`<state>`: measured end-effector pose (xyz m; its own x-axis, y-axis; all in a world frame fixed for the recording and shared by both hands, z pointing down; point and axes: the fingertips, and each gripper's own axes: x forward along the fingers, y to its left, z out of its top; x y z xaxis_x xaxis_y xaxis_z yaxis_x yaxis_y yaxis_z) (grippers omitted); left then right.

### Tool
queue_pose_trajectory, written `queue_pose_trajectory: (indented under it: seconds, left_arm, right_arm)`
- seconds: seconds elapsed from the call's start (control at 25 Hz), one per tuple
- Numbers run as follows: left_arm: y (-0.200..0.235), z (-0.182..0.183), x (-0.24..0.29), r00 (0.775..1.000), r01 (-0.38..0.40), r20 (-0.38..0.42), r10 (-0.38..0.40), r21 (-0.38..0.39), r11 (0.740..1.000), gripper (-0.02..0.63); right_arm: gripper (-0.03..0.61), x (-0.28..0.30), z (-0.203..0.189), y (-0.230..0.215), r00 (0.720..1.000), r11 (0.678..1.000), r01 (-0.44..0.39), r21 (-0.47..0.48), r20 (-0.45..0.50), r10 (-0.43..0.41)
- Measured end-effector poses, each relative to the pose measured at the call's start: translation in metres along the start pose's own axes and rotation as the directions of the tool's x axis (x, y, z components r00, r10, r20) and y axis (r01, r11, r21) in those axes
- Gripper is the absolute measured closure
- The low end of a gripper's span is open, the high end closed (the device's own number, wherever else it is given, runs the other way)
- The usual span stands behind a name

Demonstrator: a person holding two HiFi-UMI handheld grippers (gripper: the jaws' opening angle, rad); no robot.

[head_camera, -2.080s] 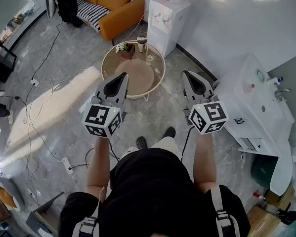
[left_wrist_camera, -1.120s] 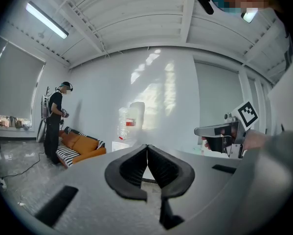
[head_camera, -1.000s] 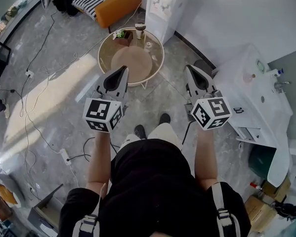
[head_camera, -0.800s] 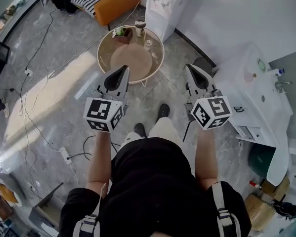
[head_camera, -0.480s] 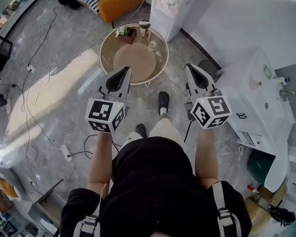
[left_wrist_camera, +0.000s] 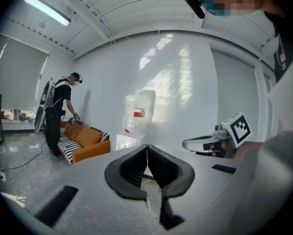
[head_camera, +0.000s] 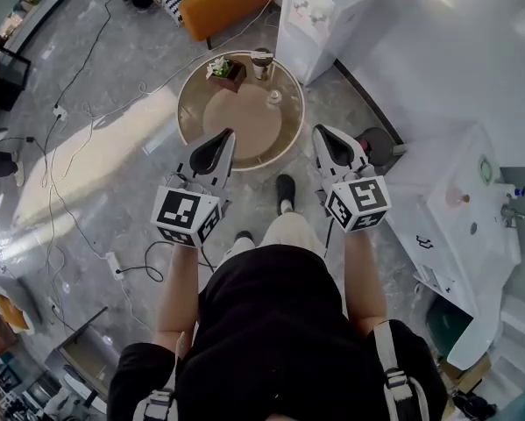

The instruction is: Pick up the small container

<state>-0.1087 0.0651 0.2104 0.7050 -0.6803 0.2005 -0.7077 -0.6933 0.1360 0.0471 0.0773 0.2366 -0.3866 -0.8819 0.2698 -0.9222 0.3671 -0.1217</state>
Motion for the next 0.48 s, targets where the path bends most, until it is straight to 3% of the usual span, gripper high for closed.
queue_pose_trajectory:
  seconds: [0.16, 0.48]
  left_arm:
    - [0.006, -0.001, 0.043, 0.999, -0.038, 0.003, 0.038, -0.035, 0.999, 0.595]
    - [0.015, -0.013, 0.105, 0.989, -0.15, -0.01, 0.15, -0.079, 0.985, 0.595]
  right_arm:
    - [0.575, 0.04, -0.015, -0.035, 0.998, 0.998, -0.05, -0.037, -0.029, 0.049]
    - [0.575, 0.098, -0.059, -0.09, 0.989, 0.991, -0.131, -0.019, -0.068, 0.13]
